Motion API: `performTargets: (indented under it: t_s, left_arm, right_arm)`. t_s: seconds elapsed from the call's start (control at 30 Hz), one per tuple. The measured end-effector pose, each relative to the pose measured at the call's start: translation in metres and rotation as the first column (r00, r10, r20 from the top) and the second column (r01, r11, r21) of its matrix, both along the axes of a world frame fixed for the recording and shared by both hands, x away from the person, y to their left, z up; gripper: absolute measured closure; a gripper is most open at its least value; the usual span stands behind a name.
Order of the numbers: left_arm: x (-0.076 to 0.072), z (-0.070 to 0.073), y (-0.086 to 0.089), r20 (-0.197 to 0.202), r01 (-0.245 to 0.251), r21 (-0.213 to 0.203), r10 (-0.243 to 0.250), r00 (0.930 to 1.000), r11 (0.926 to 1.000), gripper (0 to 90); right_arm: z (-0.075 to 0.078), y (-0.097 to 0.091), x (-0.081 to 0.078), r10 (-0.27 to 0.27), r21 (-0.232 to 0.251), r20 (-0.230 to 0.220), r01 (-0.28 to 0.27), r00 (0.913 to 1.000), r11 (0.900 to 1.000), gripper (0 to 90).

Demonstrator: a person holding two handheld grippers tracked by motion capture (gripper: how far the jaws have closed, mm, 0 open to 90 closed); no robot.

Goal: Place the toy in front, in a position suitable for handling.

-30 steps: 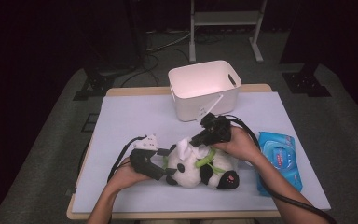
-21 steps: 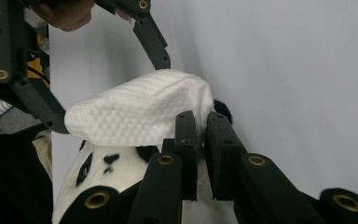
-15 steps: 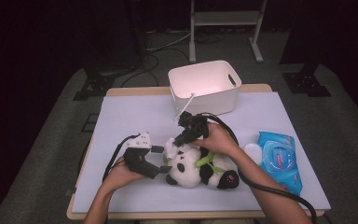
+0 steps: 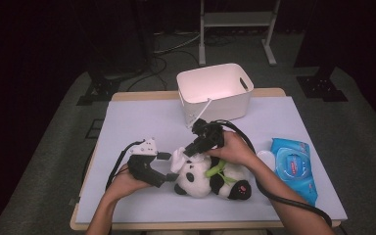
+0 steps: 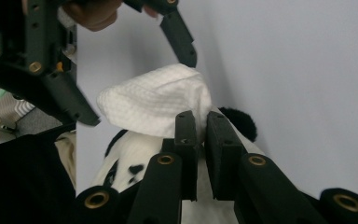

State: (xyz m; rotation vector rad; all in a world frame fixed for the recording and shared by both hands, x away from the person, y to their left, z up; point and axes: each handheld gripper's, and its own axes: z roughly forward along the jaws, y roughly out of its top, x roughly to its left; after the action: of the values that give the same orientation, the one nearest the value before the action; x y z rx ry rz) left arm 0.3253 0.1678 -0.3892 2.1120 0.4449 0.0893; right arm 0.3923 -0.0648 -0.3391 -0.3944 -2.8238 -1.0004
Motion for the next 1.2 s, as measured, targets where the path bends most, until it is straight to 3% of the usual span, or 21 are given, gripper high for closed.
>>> performTargets:
  t_s: [0.43, 0.63, 0.83, 1.2]
  left_arm:
    - [0.001, 0.006, 0.011, 0.007, -0.031, -0.019, 0.031, 0.9995, 0.9993, 17.9]
    - [0.003, 0.007, 0.016, 0.009, -0.051, -0.026, 0.051, 0.9987, 0.9984, 17.9]
    - [0.005, 0.008, 0.017, 0.017, -0.057, -0.006, 0.057, 0.9982, 0.9983, 17.9]
    - [0.006, 0.010, 0.027, 0.022, -0.092, -0.023, 0.093, 0.9954, 0.9955, 17.9]
  right_arm:
    - [0.015, -0.040, -0.043, 0.024, 0.013, 0.055, -0.025, 0.9982, 0.9996, 82.2]
    - [0.018, -0.049, -0.062, 0.035, 0.007, 0.078, -0.036, 0.9963, 0.9993, 82.2]
    - [0.011, -0.035, -0.070, 0.068, -0.009, 0.091, -0.068, 0.9936, 0.9977, 82.2]
    - [-0.005, 0.002, -0.075, 0.138, -0.050, 0.102, -0.134, 0.9852, 0.9898, 82.2]
